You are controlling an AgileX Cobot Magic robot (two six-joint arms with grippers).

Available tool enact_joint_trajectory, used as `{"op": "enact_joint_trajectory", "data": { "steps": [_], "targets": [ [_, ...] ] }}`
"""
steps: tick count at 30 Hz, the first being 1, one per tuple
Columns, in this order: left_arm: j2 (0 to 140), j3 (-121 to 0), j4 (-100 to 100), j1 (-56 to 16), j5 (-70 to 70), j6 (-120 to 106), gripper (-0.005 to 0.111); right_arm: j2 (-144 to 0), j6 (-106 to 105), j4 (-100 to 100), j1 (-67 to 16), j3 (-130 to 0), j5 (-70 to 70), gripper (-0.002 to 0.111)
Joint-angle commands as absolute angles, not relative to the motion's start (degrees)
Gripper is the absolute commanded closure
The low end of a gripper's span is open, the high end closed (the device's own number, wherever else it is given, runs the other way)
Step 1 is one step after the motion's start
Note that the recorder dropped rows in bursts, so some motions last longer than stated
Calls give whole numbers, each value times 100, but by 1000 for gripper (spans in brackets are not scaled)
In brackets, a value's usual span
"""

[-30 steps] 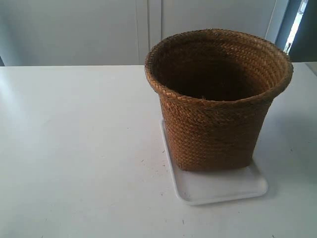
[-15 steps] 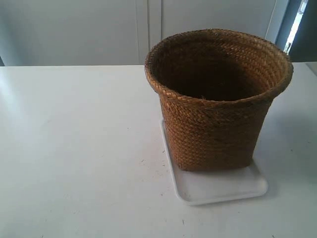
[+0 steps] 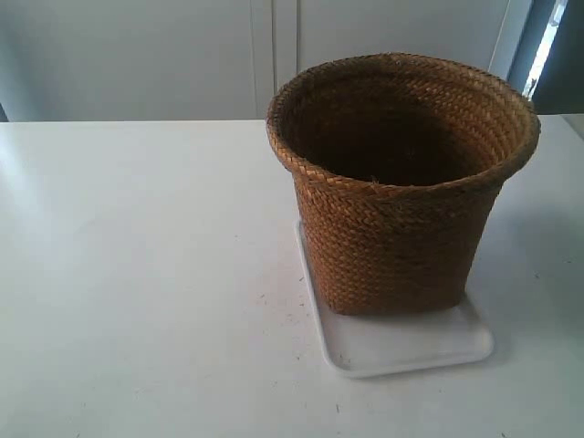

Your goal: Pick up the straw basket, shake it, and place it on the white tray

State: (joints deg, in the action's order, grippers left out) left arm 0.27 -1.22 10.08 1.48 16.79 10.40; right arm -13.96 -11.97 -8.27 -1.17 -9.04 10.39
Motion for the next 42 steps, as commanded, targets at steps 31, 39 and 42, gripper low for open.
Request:
{"op": "enact_joint_trajectory", "data": {
  "steps": [31, 39, 42],
  "targets": [
    [0, -84, 1007, 172, 1667, 1047, 107, -165, -1168, -813, -108, 0, 1623, 87],
    [0, -84, 1007, 172, 1667, 1047, 107, -165, -1168, -813, -108, 0, 1623, 87],
    [0, -84, 1007, 172, 1667, 1047, 107, -165, -1168, -813, -108, 0, 1623, 87]
  ]
}}
